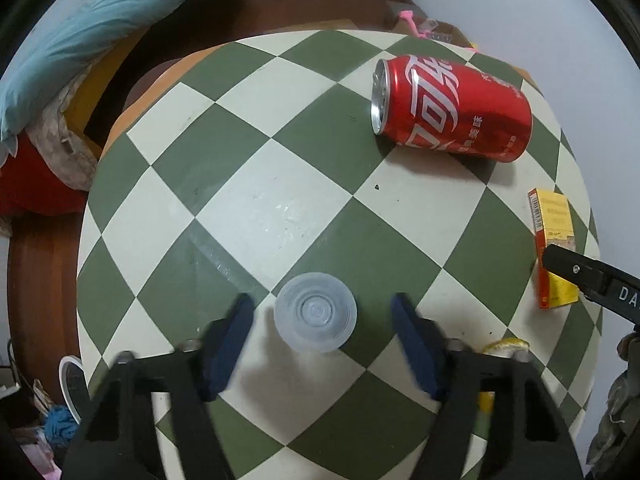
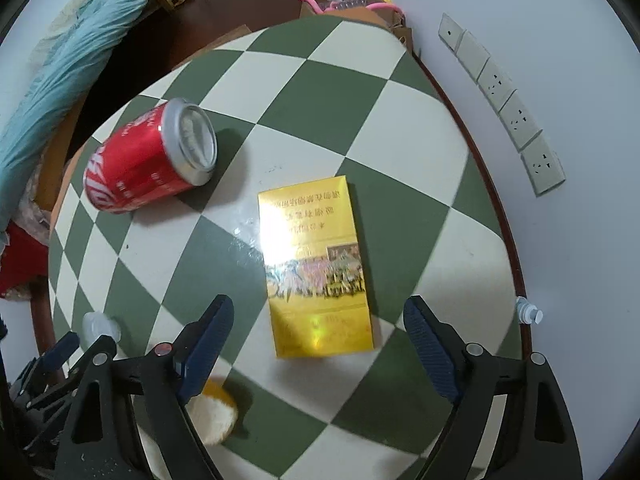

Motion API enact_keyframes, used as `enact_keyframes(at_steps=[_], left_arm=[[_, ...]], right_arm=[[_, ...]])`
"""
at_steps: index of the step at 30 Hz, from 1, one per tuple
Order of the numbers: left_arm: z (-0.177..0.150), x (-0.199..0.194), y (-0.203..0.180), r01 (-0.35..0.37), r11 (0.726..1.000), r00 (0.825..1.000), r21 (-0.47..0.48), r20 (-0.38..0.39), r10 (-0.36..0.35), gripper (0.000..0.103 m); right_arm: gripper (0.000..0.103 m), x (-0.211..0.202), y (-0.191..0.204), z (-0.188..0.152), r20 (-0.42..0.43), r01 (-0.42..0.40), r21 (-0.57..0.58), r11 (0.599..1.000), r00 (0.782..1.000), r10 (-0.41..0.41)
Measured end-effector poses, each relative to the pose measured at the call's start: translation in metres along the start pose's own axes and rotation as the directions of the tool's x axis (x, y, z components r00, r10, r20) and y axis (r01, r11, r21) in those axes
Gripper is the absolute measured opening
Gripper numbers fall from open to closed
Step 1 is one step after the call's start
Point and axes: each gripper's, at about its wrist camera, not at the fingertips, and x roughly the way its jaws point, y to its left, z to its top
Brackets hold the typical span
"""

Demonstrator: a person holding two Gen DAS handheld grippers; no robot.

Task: Collect trash
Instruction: 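Grasp the clear plastic lid with the left tool while the right tool grasps the yellow box, then carry the lid and yellow box to the bin and release both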

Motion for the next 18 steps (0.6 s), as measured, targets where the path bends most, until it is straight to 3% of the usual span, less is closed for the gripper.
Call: enact_keyframes(at_steps=[1, 5, 11, 12, 13, 18], left_arm=[[0.0, 0.002, 0.0, 0.0, 1.0, 1.0, 0.004, -0.007, 0.0, 0.044], [-0.003, 0.003, 0.002, -0.007, 1.0, 1.0, 0.004, 0.0, 0.007, 0.036], [-0.007, -0.004, 0.005, -0.02, 1.0, 0.999, 0.014, 0.034, 0.02, 0.036], [-0.004, -0.002, 0.002, -0.02, 1.0, 0.999, 0.015, 0.04, 0.019, 0.036], [-0.006, -0.005, 0.002, -0.024, 1.0, 0.999, 0.018, 0.05, 0.023, 0.036], [-0.013, -0.022, 0.009, -0.028, 0.999, 0.996, 0.018, 0.088, 0.027, 0.036]], right_arm=[[0.087, 0.004, 0.002, 0.002, -0.003, 0.002, -0.006, 1.0, 1.0, -0.002], [0.086, 0.015, 0.006, 0.006, -0.018, 0.014, -0.02, 1.0, 1.0, -0.015], [0.083, 0.021, 0.015, 0.004, -0.014, 0.055, -0.054, 0.997, 0.998, -0.056], [0.077, 0.021, 0.016, 0.003, -0.01, 0.073, -0.064, 0.995, 0.997, -0.074], [0.061, 0.02, 0.018, 0.002, -0.004, 0.087, -0.074, 0.993, 0.996, -0.087], [0.058, 0.017, 0.025, -0.005, 0.023, 0.094, -0.119, 0.988, 0.996, -0.092]])
